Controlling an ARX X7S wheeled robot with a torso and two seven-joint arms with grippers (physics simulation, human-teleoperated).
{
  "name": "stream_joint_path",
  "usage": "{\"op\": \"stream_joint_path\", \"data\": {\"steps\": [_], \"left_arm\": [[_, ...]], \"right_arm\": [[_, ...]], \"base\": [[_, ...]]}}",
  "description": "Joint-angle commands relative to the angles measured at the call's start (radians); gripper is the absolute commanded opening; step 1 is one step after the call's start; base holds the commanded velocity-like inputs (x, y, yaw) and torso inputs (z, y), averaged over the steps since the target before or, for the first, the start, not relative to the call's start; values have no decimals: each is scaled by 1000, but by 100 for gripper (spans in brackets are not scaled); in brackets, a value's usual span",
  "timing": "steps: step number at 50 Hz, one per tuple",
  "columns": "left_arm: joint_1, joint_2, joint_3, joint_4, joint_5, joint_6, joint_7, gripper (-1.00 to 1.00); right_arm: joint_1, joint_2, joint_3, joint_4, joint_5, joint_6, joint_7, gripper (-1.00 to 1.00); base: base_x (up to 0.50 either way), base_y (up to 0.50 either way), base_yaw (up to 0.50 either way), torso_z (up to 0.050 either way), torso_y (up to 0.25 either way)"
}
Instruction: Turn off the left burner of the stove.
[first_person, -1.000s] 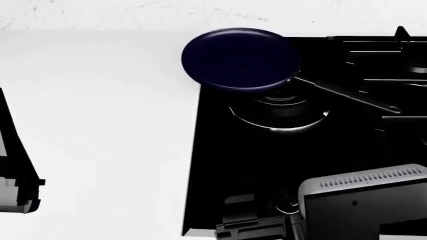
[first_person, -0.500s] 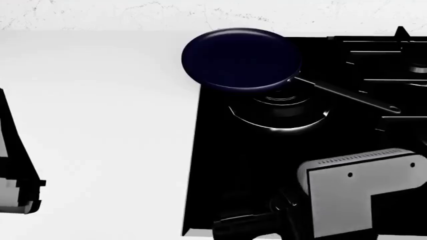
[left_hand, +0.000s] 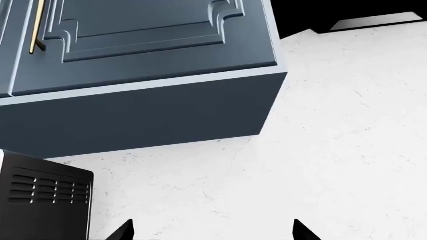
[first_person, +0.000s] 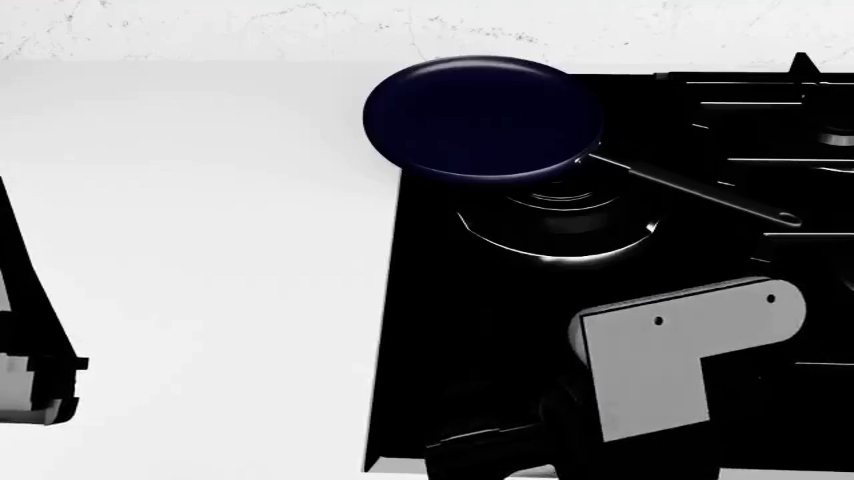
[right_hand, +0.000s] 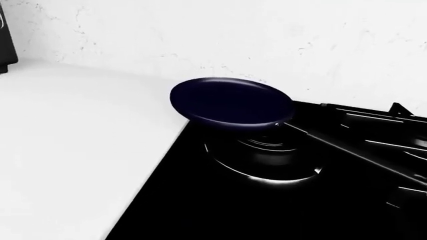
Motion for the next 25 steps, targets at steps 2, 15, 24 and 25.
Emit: {"op": "stream_joint_path", "data": {"steps": [2,15,24,25], "left_arm": [[4,-3,-1,-7,-5,9,-2,100],[3,-6,2,-8,-8,3,-5,100],[-1,-7,-1,-4,-12,-3,-10,100],[-1,-8,-1,-4,-11,-3,-11,100]], "right_arm": [[-4,8,3,48,16,-1,-7,100],[-20,16,15,83,23,-12,-10,100],[-13,26,16,93,30,0,5,100],[-13,29,12,92,29,1,5,100]], "base": [[0,0,0,0,0],[0,0,0,0,0],[0,0,0,0,0],[0,0,0,0,0]]}}
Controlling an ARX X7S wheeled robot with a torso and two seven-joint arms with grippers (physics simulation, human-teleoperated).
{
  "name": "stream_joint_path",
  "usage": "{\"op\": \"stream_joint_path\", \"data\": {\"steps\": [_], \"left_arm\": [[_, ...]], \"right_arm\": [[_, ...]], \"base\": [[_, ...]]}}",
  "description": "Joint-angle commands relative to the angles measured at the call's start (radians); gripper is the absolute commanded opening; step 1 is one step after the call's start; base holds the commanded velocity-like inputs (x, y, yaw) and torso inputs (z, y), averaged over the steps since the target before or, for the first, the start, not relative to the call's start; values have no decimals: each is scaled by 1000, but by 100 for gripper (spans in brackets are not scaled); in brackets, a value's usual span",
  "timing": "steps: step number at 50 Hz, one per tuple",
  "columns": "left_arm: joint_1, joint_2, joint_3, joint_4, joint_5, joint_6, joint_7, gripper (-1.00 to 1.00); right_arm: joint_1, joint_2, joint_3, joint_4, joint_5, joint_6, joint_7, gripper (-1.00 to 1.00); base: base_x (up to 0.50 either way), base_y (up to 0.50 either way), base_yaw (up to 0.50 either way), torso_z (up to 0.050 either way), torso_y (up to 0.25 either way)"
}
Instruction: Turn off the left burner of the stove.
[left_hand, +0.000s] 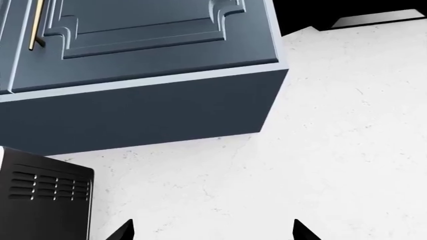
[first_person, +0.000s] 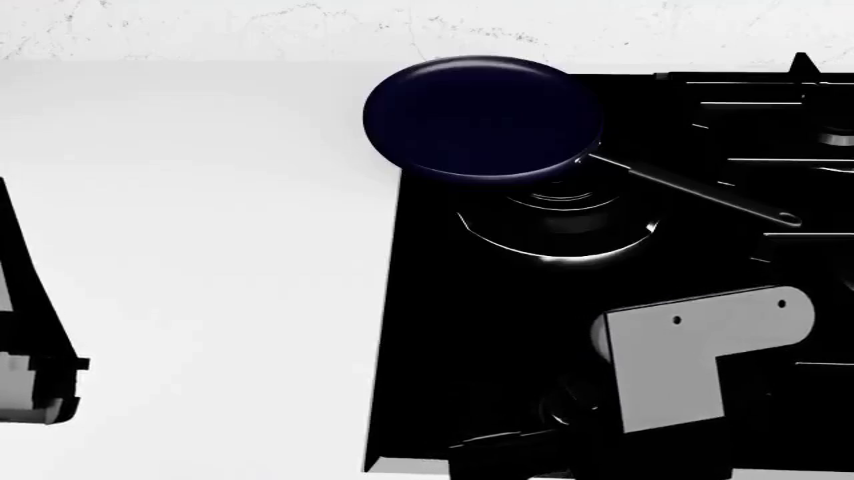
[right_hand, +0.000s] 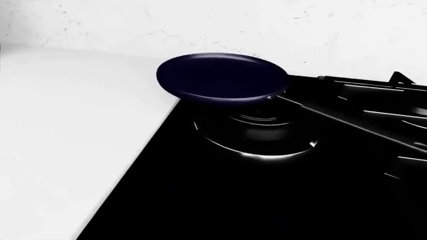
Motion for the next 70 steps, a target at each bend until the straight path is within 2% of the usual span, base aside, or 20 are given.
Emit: {"op": "stream_joint_path", "data": {"steps": [1,30,31,34,70], "left_arm": [[-2,-2,-3,2,-3,-4,-6,100],[8,-10,-7,2,-9,1,-17,100],[3,-10,-7,1,-7,-1,-19,100],[4,-11,-8,1,-8,0,-19,100],[4,-17,-1,-4,-11,3,-29,100]], "right_arm": [[2,13,-5,15,5,7,8,100],[-3,46,-118,156,-100,-87,-83,100],[13,38,-166,236,-154,-153,-144,100],[16,38,-182,261,-167,-167,-161,100],[5,50,-173,251,-146,-168,-147,100]], "base": [[0,0,0,0,0],[0,0,0,0,0],[0,0,0,0,0],[0,0,0,0,0],[0,0,0,0,0]]}}
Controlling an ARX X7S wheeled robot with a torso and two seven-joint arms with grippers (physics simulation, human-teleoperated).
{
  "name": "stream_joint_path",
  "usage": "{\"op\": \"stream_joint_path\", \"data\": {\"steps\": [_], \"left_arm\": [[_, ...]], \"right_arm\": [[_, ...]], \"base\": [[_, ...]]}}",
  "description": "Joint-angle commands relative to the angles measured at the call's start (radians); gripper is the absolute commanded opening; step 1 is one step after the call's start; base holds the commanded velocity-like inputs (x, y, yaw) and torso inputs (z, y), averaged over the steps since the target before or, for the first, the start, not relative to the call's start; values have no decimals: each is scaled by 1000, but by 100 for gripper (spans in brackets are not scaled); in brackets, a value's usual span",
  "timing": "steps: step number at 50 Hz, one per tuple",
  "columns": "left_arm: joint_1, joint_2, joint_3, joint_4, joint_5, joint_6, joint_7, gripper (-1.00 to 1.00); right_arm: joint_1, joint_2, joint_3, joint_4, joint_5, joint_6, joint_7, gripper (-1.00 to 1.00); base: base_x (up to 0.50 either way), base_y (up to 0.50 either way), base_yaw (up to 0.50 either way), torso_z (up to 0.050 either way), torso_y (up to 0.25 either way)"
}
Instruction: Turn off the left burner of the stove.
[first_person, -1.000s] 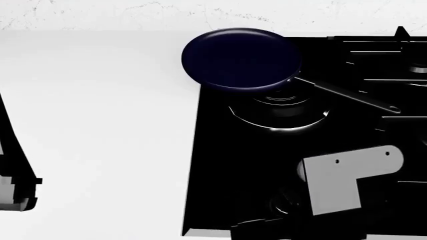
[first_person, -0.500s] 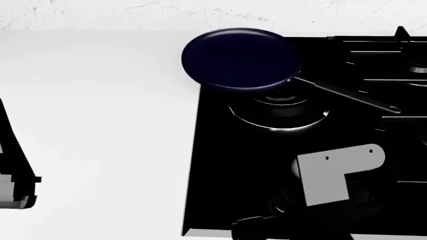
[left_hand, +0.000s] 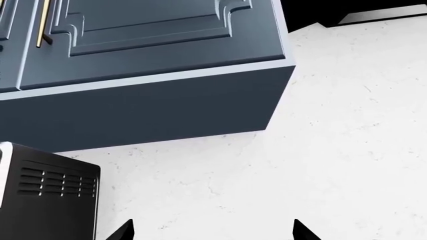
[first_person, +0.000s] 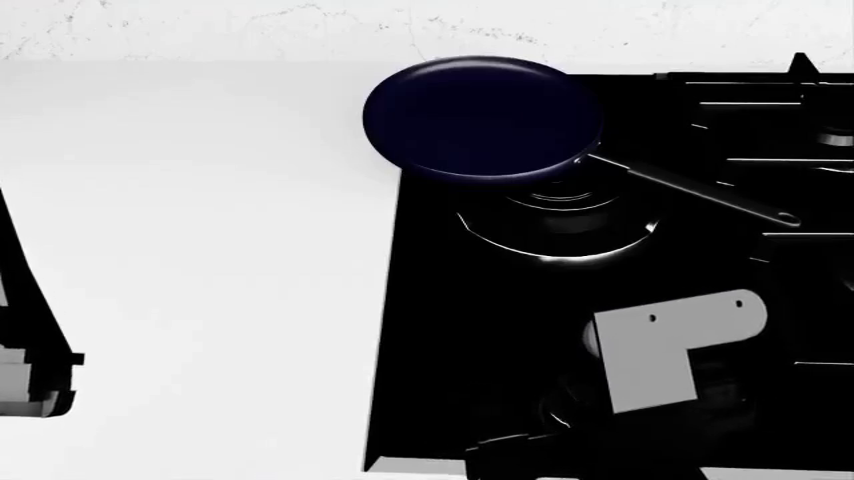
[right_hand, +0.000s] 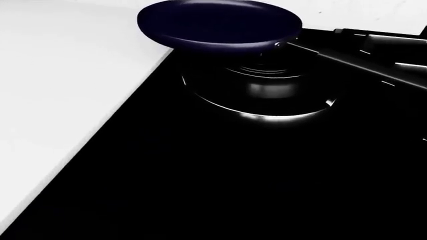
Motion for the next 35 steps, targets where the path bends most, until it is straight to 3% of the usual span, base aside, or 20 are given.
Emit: {"op": "stream_joint_path", "data": {"steps": [1,11,12,35], "left_arm": [[6,-6,-3,8,-4,0,-3,100],[2,-9,-5,14,-11,-8,-6,100],[2,-9,-5,13,-10,-9,-7,100],[-4,-8,-1,6,-15,-6,-14,100]], "right_arm": [[-8,3,7,-10,17,0,10,100],[-5,7,7,-10,20,1,15,100],[-6,7,8,-10,20,1,15,-100],[9,11,-2,-14,30,13,30,-100]], "base": [[0,0,0,0,0],[0,0,0,0,0],[0,0,0,0,0],[0,0,0,0,0]]}}
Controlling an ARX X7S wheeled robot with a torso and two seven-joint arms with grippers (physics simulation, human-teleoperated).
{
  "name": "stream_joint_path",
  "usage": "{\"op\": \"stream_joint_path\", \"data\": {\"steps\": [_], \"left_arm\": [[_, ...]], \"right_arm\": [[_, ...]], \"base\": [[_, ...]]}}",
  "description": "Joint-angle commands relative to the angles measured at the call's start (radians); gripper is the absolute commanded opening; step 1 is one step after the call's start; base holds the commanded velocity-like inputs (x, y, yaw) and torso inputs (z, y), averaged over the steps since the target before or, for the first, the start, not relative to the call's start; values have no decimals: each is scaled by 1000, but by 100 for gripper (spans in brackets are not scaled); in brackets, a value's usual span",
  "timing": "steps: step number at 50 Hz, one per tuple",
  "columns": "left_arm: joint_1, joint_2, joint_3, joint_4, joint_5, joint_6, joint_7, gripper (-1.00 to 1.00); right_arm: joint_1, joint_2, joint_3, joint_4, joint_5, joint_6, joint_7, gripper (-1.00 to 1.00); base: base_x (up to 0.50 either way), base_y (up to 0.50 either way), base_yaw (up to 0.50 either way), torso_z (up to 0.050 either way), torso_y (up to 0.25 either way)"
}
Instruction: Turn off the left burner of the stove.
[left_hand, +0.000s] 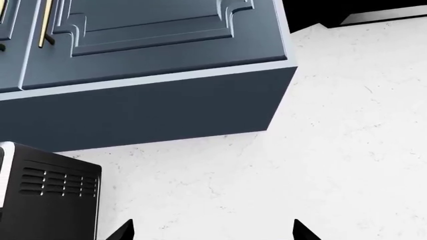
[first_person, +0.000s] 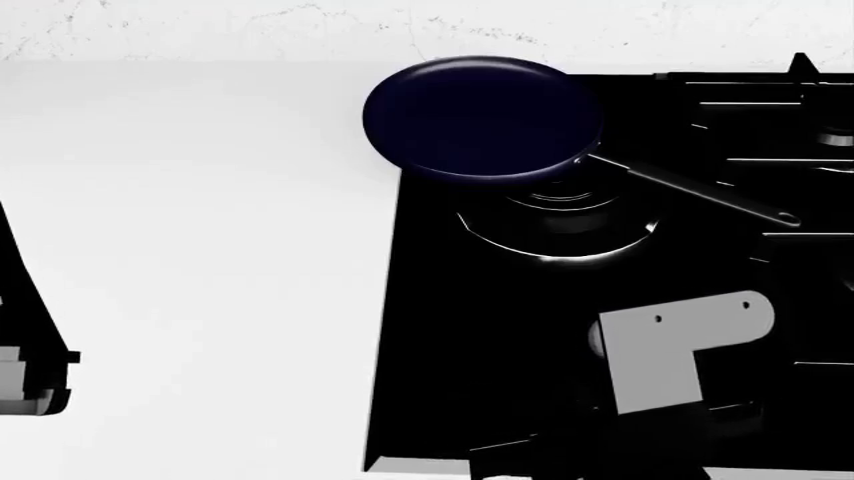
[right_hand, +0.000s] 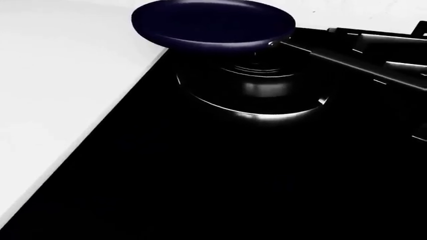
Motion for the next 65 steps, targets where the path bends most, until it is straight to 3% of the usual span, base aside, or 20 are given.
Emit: {"op": "stream_joint_path", "data": {"steps": [1,40,65], "left_arm": [[-3,0,2,-4,-2,2,-3,100],[-4,-8,3,0,-13,9,-11,100],[7,-21,-14,20,-31,7,-18,100]], "right_arm": [[9,0,-8,-3,-3,4,-7,-100],[-48,-58,-28,26,-105,-91,103,-100],[-62,-127,26,95,-239,-223,264,-100]], "base": [[0,0,0,0,0],[1,0,1,0,0],[2,0,0,0,0]]}}
